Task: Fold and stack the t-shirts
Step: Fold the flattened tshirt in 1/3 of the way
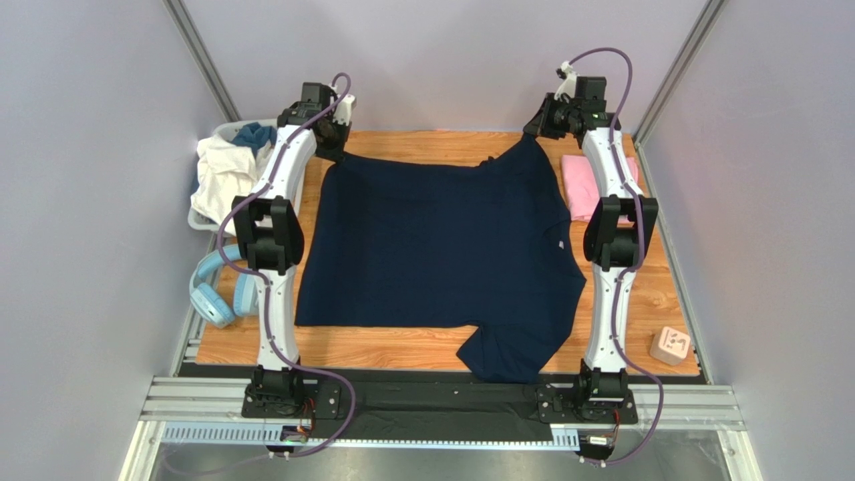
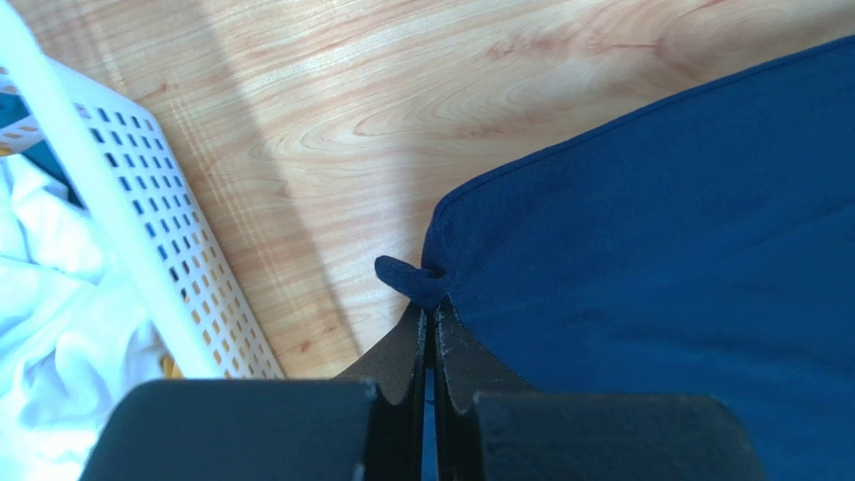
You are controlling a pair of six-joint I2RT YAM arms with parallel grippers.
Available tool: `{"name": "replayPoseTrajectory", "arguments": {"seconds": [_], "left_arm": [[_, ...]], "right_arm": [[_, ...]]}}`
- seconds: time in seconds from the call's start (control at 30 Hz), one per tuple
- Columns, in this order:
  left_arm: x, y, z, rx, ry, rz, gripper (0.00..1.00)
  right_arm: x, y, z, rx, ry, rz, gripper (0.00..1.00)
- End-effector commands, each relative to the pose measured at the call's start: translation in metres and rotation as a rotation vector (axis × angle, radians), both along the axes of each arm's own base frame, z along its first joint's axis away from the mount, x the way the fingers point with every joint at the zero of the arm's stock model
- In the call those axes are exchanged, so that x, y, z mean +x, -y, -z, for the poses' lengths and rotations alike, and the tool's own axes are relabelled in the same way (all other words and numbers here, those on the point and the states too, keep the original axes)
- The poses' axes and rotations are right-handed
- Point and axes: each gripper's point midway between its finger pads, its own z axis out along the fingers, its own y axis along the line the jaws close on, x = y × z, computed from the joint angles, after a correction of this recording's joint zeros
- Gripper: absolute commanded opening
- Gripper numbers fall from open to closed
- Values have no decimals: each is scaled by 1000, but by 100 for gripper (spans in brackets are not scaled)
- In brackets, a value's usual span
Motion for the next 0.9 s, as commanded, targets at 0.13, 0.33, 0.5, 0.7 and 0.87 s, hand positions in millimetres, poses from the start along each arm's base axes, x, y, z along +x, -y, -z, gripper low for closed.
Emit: {"name": "replayPoseTrajectory", "arguments": {"seconds": [0.13,0.33,0.5,0.7,0.87], "left_arm": [[37,-22,10,37,56,-46,0],[43,-29,-1,21,93,-73,0],[31,-35,-22,20,108,-69,0],[3,-34,-29,24,80,-32,0],[-16,-33,-32,20,63,-13,0]], "right_arm": [[32,23,-23,70,83,84,0],[29,23,-30,95,74,88,0],[15,20,-32,103,40,81,0],[-13,7,-31,85,-21,59,0],[-38,-5,-54,53,-11,46,0]]}}
